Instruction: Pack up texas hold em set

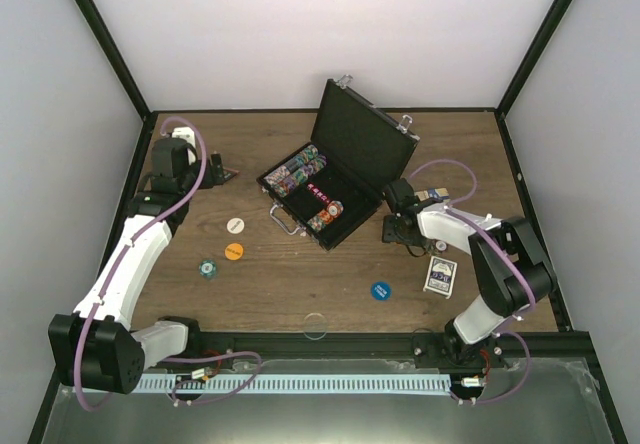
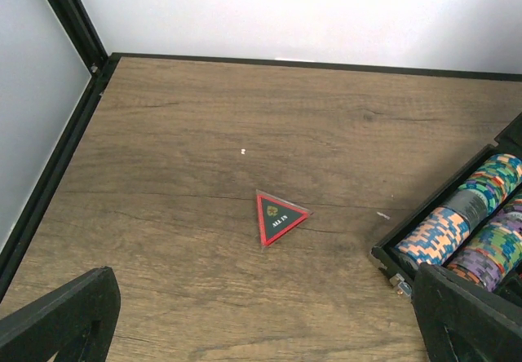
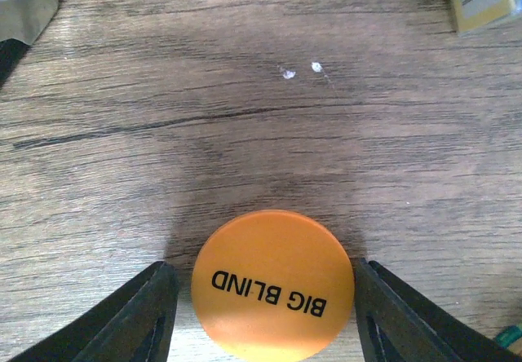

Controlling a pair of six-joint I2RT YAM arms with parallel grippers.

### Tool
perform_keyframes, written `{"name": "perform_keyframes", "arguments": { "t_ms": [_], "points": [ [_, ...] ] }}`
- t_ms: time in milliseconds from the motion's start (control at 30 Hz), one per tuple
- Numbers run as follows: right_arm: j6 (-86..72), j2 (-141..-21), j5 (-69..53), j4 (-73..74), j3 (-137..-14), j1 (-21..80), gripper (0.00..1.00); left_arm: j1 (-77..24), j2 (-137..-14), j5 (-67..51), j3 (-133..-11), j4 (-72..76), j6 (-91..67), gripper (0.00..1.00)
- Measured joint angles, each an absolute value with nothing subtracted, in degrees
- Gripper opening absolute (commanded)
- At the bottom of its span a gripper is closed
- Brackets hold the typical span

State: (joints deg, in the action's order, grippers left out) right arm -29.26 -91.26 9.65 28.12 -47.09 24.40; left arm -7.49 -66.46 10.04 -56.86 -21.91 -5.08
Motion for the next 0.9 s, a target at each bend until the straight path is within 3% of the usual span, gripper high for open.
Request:
{"name": "perform_keyframes", "arguments": {
  "t_ms": [900],
  "points": [
    [-29.65, -85.54, 9.23, 32.42, -46.85, 25.08, 0.5, -7.49, -66.46, 10.09, -56.86, -21.91, -5.08, 1.0]
  ]
}}
